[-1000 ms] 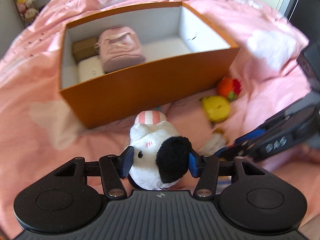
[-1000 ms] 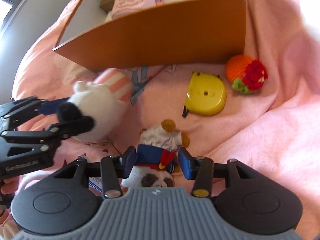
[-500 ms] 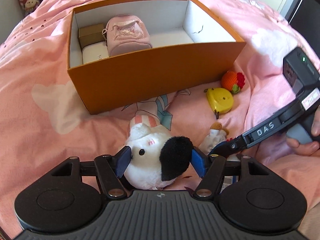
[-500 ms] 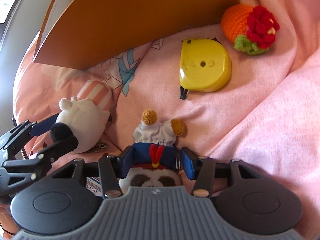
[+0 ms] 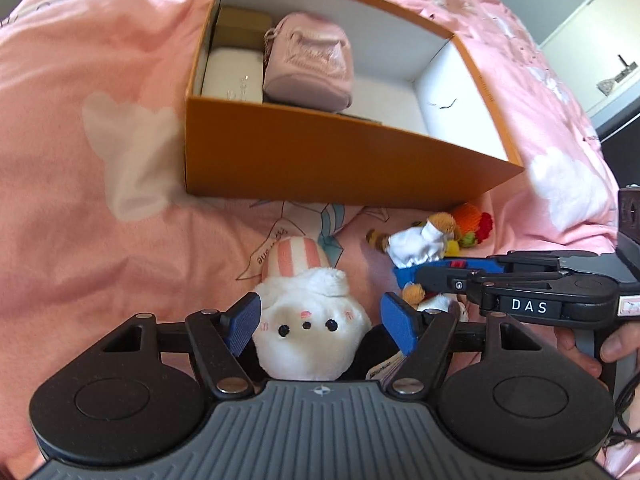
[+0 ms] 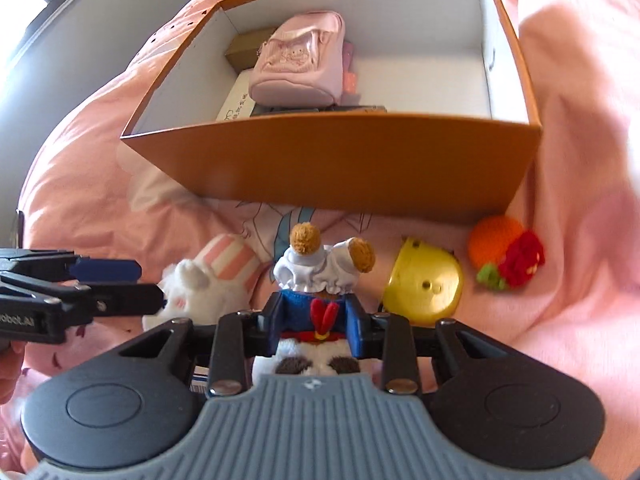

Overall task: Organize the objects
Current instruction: 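Lift both plush toys and carry them toward the orange box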

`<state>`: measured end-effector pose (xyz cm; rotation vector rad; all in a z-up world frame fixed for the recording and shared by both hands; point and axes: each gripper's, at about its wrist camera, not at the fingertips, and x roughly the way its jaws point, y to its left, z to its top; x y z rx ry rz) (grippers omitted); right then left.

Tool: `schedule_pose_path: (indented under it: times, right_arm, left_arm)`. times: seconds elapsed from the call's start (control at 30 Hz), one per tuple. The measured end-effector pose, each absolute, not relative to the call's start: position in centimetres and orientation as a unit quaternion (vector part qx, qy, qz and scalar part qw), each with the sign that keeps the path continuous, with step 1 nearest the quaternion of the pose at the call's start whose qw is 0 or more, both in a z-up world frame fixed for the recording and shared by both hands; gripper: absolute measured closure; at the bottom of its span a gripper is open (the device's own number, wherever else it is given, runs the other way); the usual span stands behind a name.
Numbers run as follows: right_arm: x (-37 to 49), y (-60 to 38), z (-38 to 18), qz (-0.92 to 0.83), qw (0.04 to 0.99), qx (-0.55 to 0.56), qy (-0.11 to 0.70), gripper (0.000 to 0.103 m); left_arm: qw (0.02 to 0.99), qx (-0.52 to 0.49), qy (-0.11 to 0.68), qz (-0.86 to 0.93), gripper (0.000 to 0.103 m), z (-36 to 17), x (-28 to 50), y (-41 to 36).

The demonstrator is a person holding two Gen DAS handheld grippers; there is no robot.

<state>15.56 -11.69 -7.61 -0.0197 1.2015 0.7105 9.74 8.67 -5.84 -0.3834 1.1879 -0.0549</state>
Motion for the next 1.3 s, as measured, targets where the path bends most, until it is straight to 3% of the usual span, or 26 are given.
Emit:
schedule_pose_path:
  times: [0.17, 0.43, 0.73, 1.0, 1.3]
  right_arm:
    - [16.4, -10.6, -9.4, 0.319, 0.761, -0.024, 0.564, 0.066]
    - [17.1, -11.6, -10.8, 0.312, 0.745, 0.013, 0.590, 0.050]
    - [16.9, -10.2, -12.0, 0.325, 0.733, 0.001, 0.598, 0.047]
    - [16.7, -10.3, -11.7, 0.335, 0.740, 0.003, 0.584, 0.069]
    - [15.4, -13.2, -6.5, 0.348, 0.776, 0.029, 0.526, 0.071]
  left_arm:
    - [0.799, -0.161, 0.579, -0.002, 0.023, -7.9, 10.6, 7.7]
    - [0.781, -0.153, 0.605, -0.013, 0.025, -9.6, 10.5, 7.4]
    - [0.779, -0.147, 0.609, -0.018, 0.026, -10.2, 10.7, 7.1]
    - [0.794, -0.154, 0.588, -0.019, 0.032, -9.9, 10.2, 7.1]
    - [0.849, -0.149, 0.506, -0.036, 0.033, -4.4, 8.3, 6.2]
